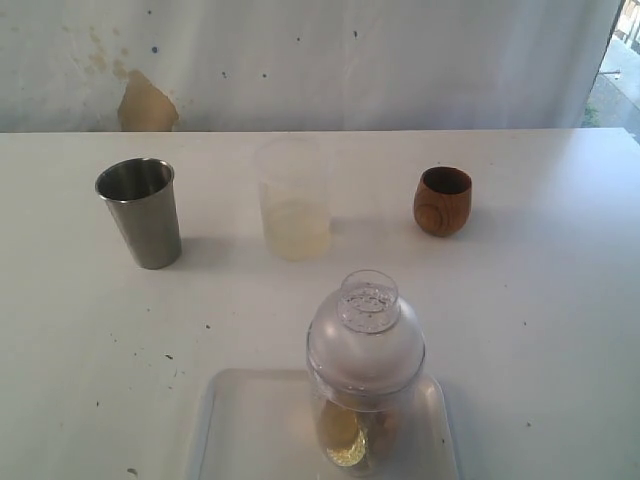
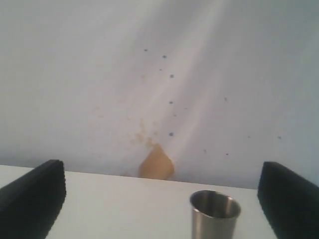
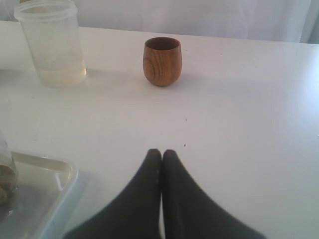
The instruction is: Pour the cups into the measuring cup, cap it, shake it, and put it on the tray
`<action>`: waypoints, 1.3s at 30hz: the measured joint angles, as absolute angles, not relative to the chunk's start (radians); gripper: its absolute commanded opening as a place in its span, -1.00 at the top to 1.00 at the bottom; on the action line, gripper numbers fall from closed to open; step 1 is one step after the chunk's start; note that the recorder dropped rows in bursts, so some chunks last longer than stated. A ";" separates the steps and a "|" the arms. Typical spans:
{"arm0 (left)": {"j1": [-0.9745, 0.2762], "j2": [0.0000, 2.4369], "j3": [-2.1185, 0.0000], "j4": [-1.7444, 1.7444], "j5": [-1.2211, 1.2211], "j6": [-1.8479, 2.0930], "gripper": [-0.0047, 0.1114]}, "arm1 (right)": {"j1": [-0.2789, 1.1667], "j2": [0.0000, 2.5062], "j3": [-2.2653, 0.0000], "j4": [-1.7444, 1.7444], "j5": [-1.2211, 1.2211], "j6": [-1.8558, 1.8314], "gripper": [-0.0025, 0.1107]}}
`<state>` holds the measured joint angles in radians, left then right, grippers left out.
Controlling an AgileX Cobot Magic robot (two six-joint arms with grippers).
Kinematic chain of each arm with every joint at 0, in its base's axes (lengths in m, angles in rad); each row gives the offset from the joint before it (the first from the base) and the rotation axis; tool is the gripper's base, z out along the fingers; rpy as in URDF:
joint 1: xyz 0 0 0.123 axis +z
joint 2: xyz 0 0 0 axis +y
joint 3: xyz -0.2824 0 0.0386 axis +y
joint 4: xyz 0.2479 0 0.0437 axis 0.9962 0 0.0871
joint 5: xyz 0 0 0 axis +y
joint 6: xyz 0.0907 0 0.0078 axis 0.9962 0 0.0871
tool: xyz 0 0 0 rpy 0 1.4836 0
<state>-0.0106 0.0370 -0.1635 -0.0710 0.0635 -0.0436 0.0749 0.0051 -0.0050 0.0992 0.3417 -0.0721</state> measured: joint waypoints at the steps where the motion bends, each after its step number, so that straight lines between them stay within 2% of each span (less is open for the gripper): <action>1: 0.015 0.023 -0.153 -0.068 0.063 -0.044 -0.89 | 0.075 0.005 -0.005 0.099 0.342 -0.072 0.96; 4: 0.054 0.005 -0.102 -0.059 0.050 -0.044 -0.89 | 0.075 0.005 -0.005 0.099 0.342 -0.072 0.96; 10: 0.058 0.005 -0.006 -0.049 -0.023 -0.095 -0.89 | 0.075 0.005 -0.005 0.099 0.342 -0.072 0.96; 13: 0.058 0.005 -0.006 -0.047 -0.022 -0.101 -0.73 | 0.075 0.005 -0.005 0.099 0.342 -0.072 0.96; 14: 0.058 0.005 -0.006 -0.045 -0.018 -0.101 -0.48 | 0.075 0.005 -0.005 0.099 0.342 -0.072 0.96; 15: 0.058 0.005 -0.006 -0.037 -0.011 -0.101 -0.16 | 0.075 0.005 -0.005 0.099 0.342 -0.072 0.96; 17: 0.058 0.005 -0.006 -0.014 0.029 -0.101 0.70 | 0.075 0.005 -0.005 0.099 0.342 -0.072 0.96; 18: 0.058 0.005 -0.006 0.000 0.062 -0.092 0.89 | 0.075 0.005 -0.005 0.099 0.342 -0.072 0.96; 22: 0.058 0.005 -0.006 0.006 0.188 0.000 0.92 | 0.075 0.005 -0.005 0.099 0.342 -0.072 0.96; 39: 0.058 0.005 -0.006 -0.034 0.232 0.049 0.92 | 0.075 0.005 -0.005 0.099 0.342 -0.072 0.96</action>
<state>0.0579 0.0049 -0.0055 -0.0338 0.2318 0.0489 0.0749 0.0051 -0.0050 0.0992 0.3417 -0.0721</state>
